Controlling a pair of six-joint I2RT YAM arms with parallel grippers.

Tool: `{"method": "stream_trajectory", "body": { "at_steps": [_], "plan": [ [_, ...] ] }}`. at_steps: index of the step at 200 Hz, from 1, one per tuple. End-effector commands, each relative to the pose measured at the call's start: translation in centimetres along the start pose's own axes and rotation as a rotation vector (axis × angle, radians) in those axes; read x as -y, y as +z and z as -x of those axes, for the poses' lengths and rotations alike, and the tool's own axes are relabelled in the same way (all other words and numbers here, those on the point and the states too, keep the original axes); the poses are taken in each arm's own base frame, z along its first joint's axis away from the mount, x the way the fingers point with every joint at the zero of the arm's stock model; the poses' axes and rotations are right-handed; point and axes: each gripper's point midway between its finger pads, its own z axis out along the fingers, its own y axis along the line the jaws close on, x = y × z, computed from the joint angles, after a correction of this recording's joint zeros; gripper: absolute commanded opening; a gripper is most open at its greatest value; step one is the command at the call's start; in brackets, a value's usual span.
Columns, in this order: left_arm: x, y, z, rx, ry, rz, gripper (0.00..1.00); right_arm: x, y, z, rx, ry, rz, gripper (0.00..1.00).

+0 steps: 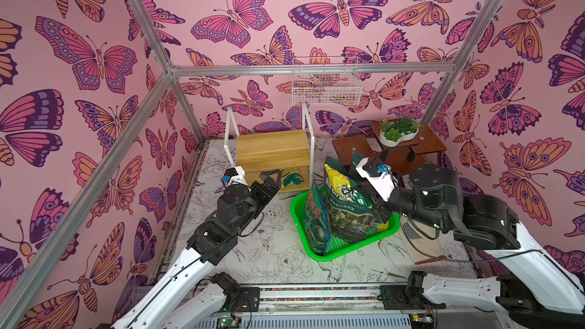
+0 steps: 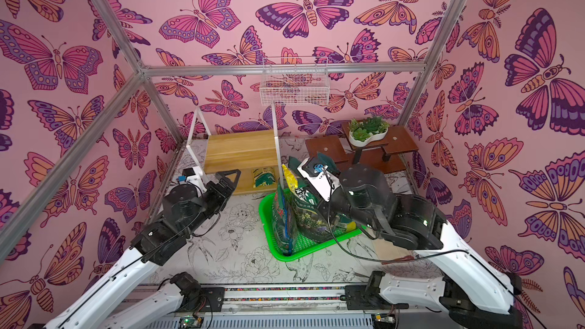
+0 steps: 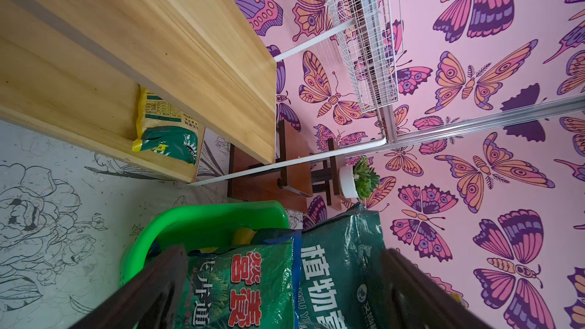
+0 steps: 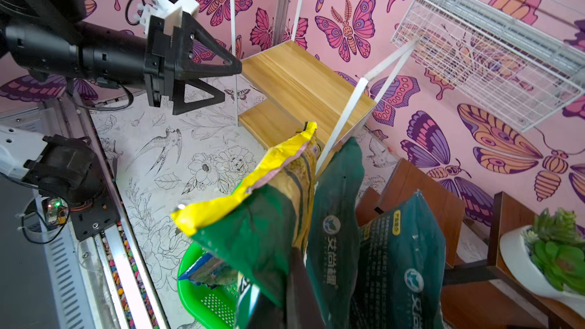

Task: Take down the fertilizer bag from the shelf
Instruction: Place the fertilizer bag in the storage box.

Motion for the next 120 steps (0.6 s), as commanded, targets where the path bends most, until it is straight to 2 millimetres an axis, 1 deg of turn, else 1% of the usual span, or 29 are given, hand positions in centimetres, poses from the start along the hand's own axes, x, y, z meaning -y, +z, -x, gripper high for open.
{"method": "stream_trajectory", "body": {
  "at_steps": [1, 25, 39, 52, 63, 88, 120],
  "plan": [
    [0.6, -0.1, 0.0, -0.008, 0.03, -0.012, 1.0, 0.0, 0.9, -3.1, -0.113, 0.062, -0.018, 0.0],
    [0.2, 0.0, -0.1, -0.007, 0.027, -0.004, 1.0, -0.5, 1.7, -6.4, -0.237, 0.084, -0.015, 0.0],
    [-0.1, 0.0, -0.2, -0.008, 0.02, 0.0, 1.0, -0.6, 2.1, -7.9, -0.291, 0.094, -0.021, 0.0],
    [0.1, 0.0, -0.3, -0.011, 0.007, -0.008, 1.0, -0.6, 2.5, -9.1, -0.333, 0.094, -0.036, 0.0],
    [0.4, 0.0, -0.3, -0.013, -0.002, -0.019, 1.0, -0.8, 2.8, -9.9, -0.357, 0.097, -0.035, 0.0],
    [1.1, -0.2, -0.1, -0.012, 0.016, -0.038, 1.0, -1.9, 3.6, -11.2, -0.403, 0.1, 0.015, 0.0],
    [0.8, 0.1, -0.3, -0.019, 0.015, -0.028, 1.0, -2.6, 5.1, -12.6, -0.456, 0.094, 0.028, 0.0]
  ]
}}
